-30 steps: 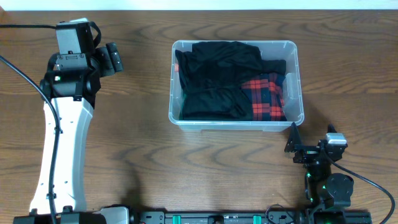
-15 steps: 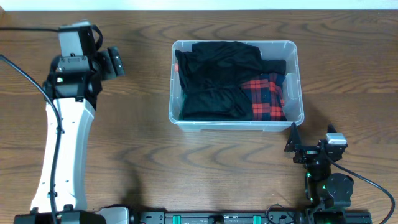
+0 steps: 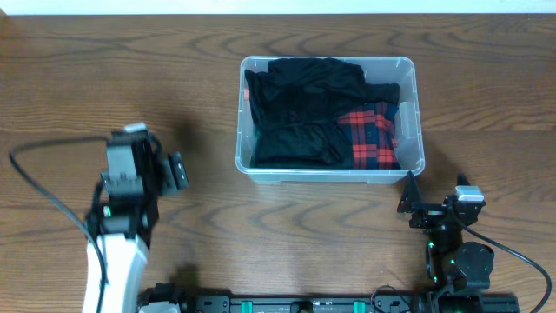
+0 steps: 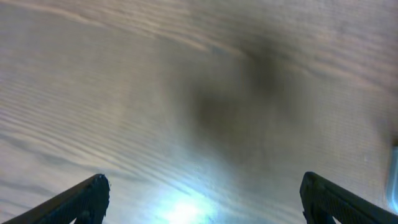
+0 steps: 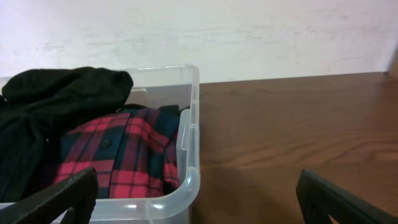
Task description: Pack container
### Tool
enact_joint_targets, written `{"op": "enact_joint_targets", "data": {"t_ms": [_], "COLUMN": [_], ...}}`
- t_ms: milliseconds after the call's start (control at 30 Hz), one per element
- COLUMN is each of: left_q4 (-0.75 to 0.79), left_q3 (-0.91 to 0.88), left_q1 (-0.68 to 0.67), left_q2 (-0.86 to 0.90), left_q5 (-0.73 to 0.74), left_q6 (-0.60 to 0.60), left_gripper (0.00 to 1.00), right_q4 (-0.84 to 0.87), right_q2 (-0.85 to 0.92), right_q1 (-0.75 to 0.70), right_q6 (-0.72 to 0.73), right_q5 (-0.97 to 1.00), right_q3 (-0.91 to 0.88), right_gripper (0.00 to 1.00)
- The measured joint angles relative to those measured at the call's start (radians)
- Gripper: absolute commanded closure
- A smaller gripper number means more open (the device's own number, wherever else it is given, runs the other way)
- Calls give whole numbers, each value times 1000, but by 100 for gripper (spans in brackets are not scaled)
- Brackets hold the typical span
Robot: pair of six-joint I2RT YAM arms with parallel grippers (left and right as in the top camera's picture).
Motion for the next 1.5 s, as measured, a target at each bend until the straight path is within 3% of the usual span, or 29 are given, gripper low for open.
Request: {"op": "enact_joint_targets", "data": {"t_ms": [467, 1167, 1500], "left_q4": [513, 542, 537], "left_q3": [-476, -699, -699], "left_q1": [0, 0, 0], "left_q2": [-443, -786, -919], "left_q5": [174, 193, 190], "left_q6": [0, 0, 0], "left_gripper": [2, 2, 2], "right_q4": [-1, -1, -1], "right_q2": [0, 0, 0], "right_q1": [0, 0, 0], "right_q6": [0, 0, 0], "right_q5": [-2, -2, -2], "right_q3": [0, 0, 0], "right_gripper": [1, 1, 1]}}
